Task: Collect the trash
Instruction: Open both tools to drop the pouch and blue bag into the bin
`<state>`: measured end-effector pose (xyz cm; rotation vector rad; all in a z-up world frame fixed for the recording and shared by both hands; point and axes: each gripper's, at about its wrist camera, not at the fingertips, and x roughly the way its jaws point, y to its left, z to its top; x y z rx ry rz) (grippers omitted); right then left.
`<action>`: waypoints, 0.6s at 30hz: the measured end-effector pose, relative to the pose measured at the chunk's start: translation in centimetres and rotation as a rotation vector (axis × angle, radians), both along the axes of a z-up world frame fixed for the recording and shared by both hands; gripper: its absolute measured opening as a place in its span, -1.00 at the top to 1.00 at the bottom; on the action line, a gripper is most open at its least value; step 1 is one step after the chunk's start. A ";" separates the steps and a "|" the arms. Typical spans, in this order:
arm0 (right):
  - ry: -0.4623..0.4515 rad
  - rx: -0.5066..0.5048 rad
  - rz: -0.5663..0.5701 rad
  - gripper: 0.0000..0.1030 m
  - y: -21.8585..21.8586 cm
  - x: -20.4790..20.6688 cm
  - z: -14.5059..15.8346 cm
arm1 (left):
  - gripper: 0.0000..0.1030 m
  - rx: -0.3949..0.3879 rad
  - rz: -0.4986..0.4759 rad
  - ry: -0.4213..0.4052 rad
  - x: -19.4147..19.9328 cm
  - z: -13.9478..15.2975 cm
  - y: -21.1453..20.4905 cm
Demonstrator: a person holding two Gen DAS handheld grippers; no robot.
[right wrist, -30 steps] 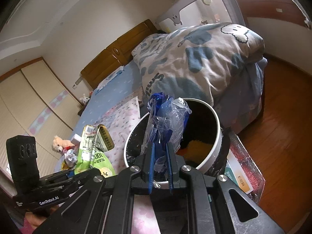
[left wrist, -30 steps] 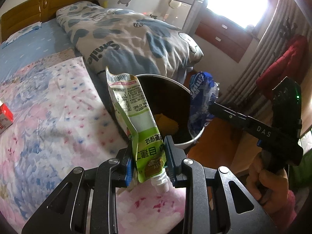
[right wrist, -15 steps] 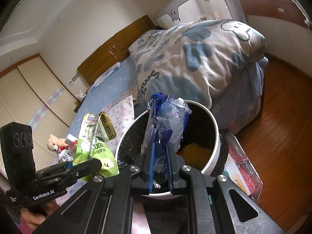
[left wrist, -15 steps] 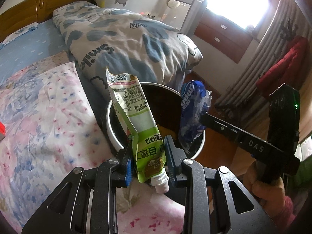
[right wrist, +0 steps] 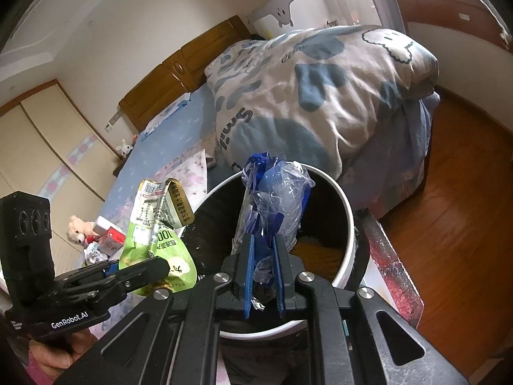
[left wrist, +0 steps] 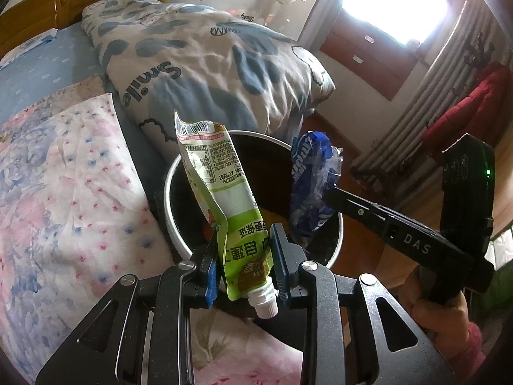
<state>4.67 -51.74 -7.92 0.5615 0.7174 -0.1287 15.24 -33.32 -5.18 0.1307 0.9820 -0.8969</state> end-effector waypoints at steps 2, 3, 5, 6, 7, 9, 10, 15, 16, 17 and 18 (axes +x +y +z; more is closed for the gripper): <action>0.007 0.000 0.002 0.78 -0.1 0.3 -0.2 | 0.49 0.003 -0.006 0.000 0.0 -0.2 -0.2; 0.009 0.000 0.003 0.78 -0.1 0.3 -0.2 | 0.49 0.004 -0.006 -0.001 0.0 -0.2 -0.4; 0.013 -0.003 0.005 0.78 -0.2 0.5 -0.3 | 0.49 0.005 -0.008 -0.002 0.2 -0.2 -0.6; 0.013 -0.001 0.005 0.78 -0.2 0.5 -0.3 | 0.48 0.005 -0.009 -0.001 0.3 -0.2 -0.7; 0.013 -0.001 0.005 0.78 -0.2 0.5 -0.3 | 0.48 0.005 -0.010 0.000 0.4 -0.2 -0.8; 0.015 -0.005 -0.001 0.70 -0.2 0.6 -0.3 | 0.46 0.008 -0.020 0.008 0.5 -0.3 -1.1; 0.018 -0.005 -0.002 0.70 -0.3 0.7 -0.4 | 0.45 0.014 -0.022 0.009 0.6 -0.4 -1.3; 0.026 0.016 -0.020 0.52 -0.8 0.9 -0.6 | -0.08 0.005 -0.009 0.009 0.4 -0.4 -0.8; 0.025 0.019 -0.024 0.44 -1.0 0.8 -0.6 | -0.08 -0.004 -0.006 0.008 0.3 -0.4 -0.4; 0.023 0.022 -0.029 0.37 -1.0 0.7 -0.6 | -0.08 -0.012 0.000 0.013 0.2 -0.4 0.1; 0.019 0.029 -0.033 0.24 -1.0 0.5 -0.6 | -0.08 -0.018 0.005 0.015 0.1 -0.4 0.4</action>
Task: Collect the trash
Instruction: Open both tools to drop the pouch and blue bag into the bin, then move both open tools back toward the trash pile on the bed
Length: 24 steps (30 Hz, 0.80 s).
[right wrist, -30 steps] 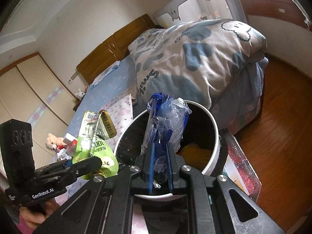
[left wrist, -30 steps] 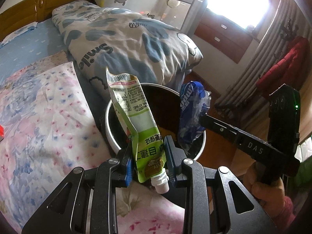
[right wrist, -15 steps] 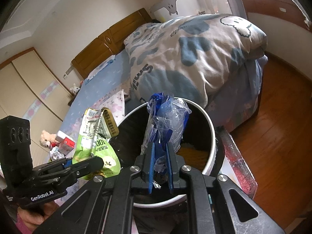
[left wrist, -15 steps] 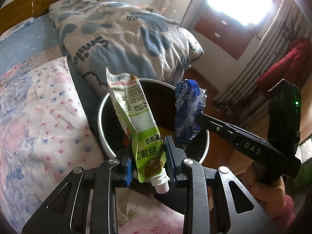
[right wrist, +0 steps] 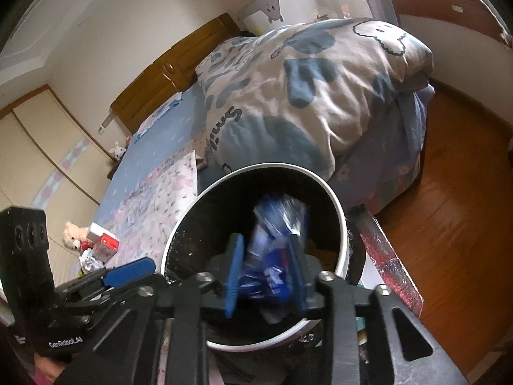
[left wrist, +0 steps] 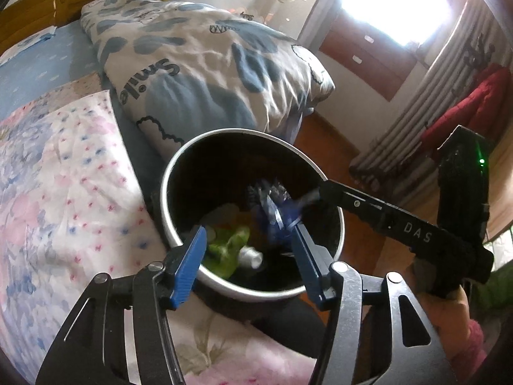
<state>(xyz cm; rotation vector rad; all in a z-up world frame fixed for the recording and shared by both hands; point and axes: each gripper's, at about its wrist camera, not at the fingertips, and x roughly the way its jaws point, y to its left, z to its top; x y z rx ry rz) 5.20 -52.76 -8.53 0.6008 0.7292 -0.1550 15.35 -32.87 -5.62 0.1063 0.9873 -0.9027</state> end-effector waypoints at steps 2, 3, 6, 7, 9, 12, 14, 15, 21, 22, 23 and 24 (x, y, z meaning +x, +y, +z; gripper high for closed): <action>-0.007 0.009 -0.005 0.11 0.2 -0.2 0.1 | -0.08 -0.015 0.020 -0.002 -0.3 0.0 1.2; -0.011 0.009 -0.004 0.10 0.4 -0.3 0.2 | -0.08 -0.020 0.034 -0.004 -0.4 0.0 1.9; -0.031 0.008 0.004 -0.15 1.5 -0.6 0.6 | -0.08 -0.033 0.080 0.001 -0.8 -0.3 4.3; -0.042 0.009 0.009 -0.30 2.1 -0.6 0.8 | -0.08 -0.035 0.095 0.003 -0.9 -0.5 5.2; -0.058 -0.003 0.020 -0.42 3.4 -0.7 1.1 | -0.08 -0.035 0.136 0.003 -0.9 -0.7 7.3; -0.075 -0.028 0.060 -0.46 5.9 -0.4 1.8 | -0.08 -0.033 0.200 0.002 -0.8 -1.1 10.5; -0.087 -0.042 0.092 -0.52 7.8 0.0 2.1 | -0.08 -0.035 0.243 0.006 -0.6 -1.3 12.6; -0.095 -0.044 0.108 -0.55 8.7 0.2 2.2 | -0.08 -0.032 0.266 0.006 -0.5 -1.4 13.7; -0.100 -0.041 0.202 -0.57 13.4 2.1 1.8 | -0.08 -0.032 0.392 0.002 0.0 -1.8 20.0; -0.098 -0.041 0.215 -0.57 14.1 2.3 1.7 | -0.08 -0.033 0.412 0.003 0.0 -1.9 21.0; -0.098 -0.041 0.229 -0.58 14.8 2.7 1.6 | -0.08 -0.034 0.432 0.004 0.1 -2.0 22.0; -0.098 -0.043 0.244 -0.58 15.6 3.0 1.5 | -0.08 -0.035 0.454 0.004 0.2 -2.1 23.0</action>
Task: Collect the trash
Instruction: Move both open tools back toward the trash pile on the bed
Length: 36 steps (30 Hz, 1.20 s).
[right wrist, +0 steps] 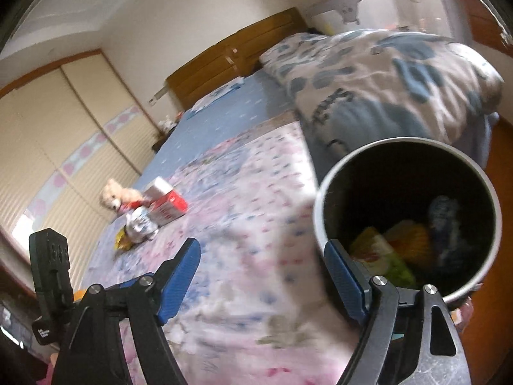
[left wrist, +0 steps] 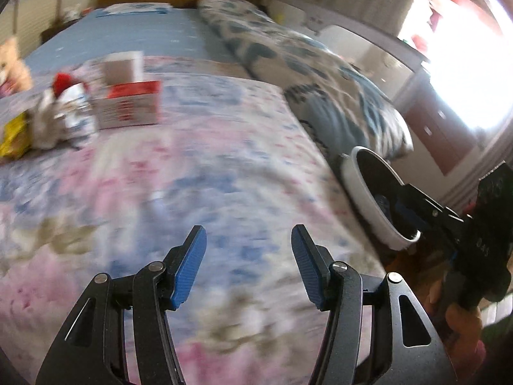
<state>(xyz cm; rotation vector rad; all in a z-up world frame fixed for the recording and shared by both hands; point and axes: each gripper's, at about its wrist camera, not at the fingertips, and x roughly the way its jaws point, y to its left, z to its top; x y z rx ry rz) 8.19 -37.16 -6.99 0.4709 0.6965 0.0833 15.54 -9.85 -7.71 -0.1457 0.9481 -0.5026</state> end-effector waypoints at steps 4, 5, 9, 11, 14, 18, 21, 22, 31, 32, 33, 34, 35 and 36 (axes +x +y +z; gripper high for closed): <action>0.005 -0.005 0.056 -0.58 2.9 1.3 -0.3 | -0.08 -0.004 0.067 0.006 0.1 -0.4 3.1; 0.005 -0.008 0.066 -0.58 3.4 1.4 -0.4 | -0.08 -0.005 0.083 0.008 0.1 -0.6 3.9; 0.006 -0.013 0.113 -0.58 6.0 2.3 -0.6 | -0.08 -0.006 0.130 0.017 0.3 -1.0 6.4; 0.010 -0.011 0.132 -0.58 7.0 2.8 -0.7 | -0.08 -0.004 0.149 0.018 0.5 -1.1 7.4; 0.018 -0.013 0.157 -0.58 8.6 3.6 -0.9 | -0.08 -0.003 0.178 0.019 0.7 -1.3 9.0; 0.009 -0.023 0.197 -0.58 10.6 4.2 -1.1 | -0.08 0.005 0.219 0.020 1.1 -1.4 11.0; 0.026 -0.031 0.222 -0.58 12.1 4.9 -1.5 | -0.08 0.016 0.249 0.021 1.5 -1.6 12.5; 0.031 -0.033 0.228 -0.58 12.6 5.1 -1.7 | -0.08 0.019 0.257 0.020 1.7 -1.7 12.9; 0.027 -0.055 0.273 -0.56 16.6 7.5 -2.1 | -0.08 0.058 0.318 0.002 3.9 -1.5 17.1; 0.024 -0.045 0.284 -0.56 16.9 7.9 -2.0 | -0.08 0.062 0.322 0.001 4.3 -1.6 17.5; 0.022 -0.041 0.291 -0.55 17.3 8.2 -2.0 | -0.08 0.065 0.330 0.004 4.7 -1.7 18.1; 0.020 -0.045 0.296 -0.55 17.7 8.5 -2.0 | -0.08 0.064 0.333 0.006 5.0 -1.8 18.5; 0.016 -0.052 0.304 -0.54 18.3 8.9 -2.0 | -0.08 0.061 0.338 0.012 5.4 -1.9 18.9; 0.012 -0.056 0.309 -0.52 18.8 9.2 -2.0 | -0.08 0.059 0.343 0.015 5.8 -2.0 19.4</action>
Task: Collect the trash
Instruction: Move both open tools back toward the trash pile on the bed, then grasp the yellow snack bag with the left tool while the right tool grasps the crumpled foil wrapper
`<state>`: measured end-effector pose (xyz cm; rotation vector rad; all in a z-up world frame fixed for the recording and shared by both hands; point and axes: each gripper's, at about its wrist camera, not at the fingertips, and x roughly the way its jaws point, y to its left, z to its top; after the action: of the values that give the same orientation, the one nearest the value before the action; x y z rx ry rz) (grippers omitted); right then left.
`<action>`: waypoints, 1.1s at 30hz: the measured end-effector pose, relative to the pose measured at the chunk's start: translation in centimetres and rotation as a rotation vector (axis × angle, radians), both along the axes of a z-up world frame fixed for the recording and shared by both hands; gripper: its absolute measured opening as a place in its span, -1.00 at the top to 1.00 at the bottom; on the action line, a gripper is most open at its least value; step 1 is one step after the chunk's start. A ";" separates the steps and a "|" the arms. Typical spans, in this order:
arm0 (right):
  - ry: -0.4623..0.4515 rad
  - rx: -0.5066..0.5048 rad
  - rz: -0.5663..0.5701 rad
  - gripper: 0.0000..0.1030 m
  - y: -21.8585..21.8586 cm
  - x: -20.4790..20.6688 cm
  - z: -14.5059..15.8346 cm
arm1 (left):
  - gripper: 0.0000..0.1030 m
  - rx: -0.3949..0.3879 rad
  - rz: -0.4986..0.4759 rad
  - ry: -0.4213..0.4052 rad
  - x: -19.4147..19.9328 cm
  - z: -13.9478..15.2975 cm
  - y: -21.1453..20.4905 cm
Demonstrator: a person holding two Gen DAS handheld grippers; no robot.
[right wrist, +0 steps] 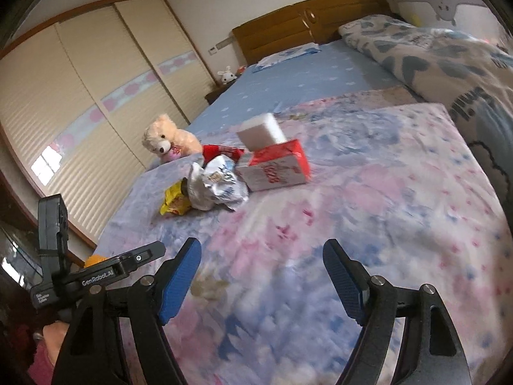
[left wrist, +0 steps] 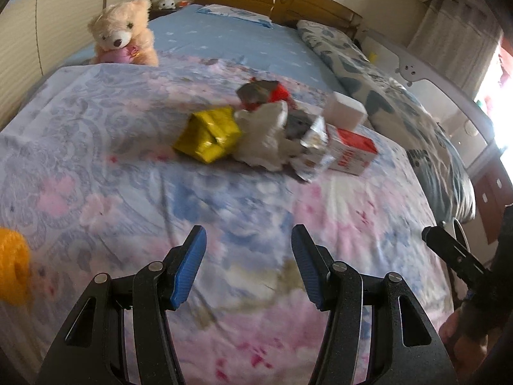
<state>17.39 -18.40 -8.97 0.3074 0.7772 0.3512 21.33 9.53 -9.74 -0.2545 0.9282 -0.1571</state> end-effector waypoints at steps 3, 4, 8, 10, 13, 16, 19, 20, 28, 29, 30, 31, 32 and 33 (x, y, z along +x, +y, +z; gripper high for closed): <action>0.009 0.007 0.028 -0.46 1.5 1.2 -0.4 | -0.08 -0.007 0.013 0.007 1.0 -0.2 1.1; 0.018 0.015 0.037 -0.42 2.0 1.7 -0.7 | -0.08 -0.008 0.015 0.008 1.3 -0.2 1.4; 0.042 0.024 0.062 -0.31 3.8 3.5 -1.6 | -0.08 -0.006 0.020 0.012 2.8 -0.4 2.4; 0.053 0.031 0.072 -0.26 4.5 4.3 -2.0 | -0.08 -0.010 0.019 0.018 3.6 -0.5 2.7; 0.066 0.042 0.084 -0.18 5.7 5.8 -2.5 | -0.08 -0.014 0.014 0.023 5.0 -0.6 3.1; 0.076 0.059 0.088 -0.16 6.6 7.2 -2.9 | -0.08 -0.010 -0.001 0.022 6.3 -0.7 3.3; 0.090 0.067 0.081 -0.14 7.1 8.7 -3.5 | -0.08 -0.011 -0.014 0.023 7.4 -0.8 3.4; 0.094 0.072 0.077 -0.12 7.2 9.0 -3.7 | -0.08 -0.011 -0.018 0.024 7.7 -0.8 3.4; 0.115 0.105 0.067 0.67 7.3 10.0 -4.4 | 0.61 -0.002 -0.103 0.017 8.8 -1.0 2.5; 0.111 0.099 0.069 0.71 7.4 9.8 -4.2 | 0.72 -0.002 -0.105 0.013 8.7 -0.9 2.4; 0.108 0.096 0.074 0.73 7.3 9.4 -4.0 | 0.82 -0.009 -0.104 0.011 8.5 -0.8 2.5; 0.105 0.095 0.077 0.74 7.2 9.1 -3.8 | 0.84 -0.022 -0.101 0.009 8.2 -0.7 2.6; 0.103 0.095 0.079 0.75 7.0 8.6 -3.6 | 0.89 -0.031 -0.097 0.008 7.9 -0.6 2.7; 0.102 0.093 0.079 0.75 6.9 8.3 -3.5 | 0.90 -0.042 -0.091 0.007 7.5 -0.5 2.8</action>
<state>25.74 -11.50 -12.46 0.3844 0.8768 0.4497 28.83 12.34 -10.25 -0.2515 0.9445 -0.2598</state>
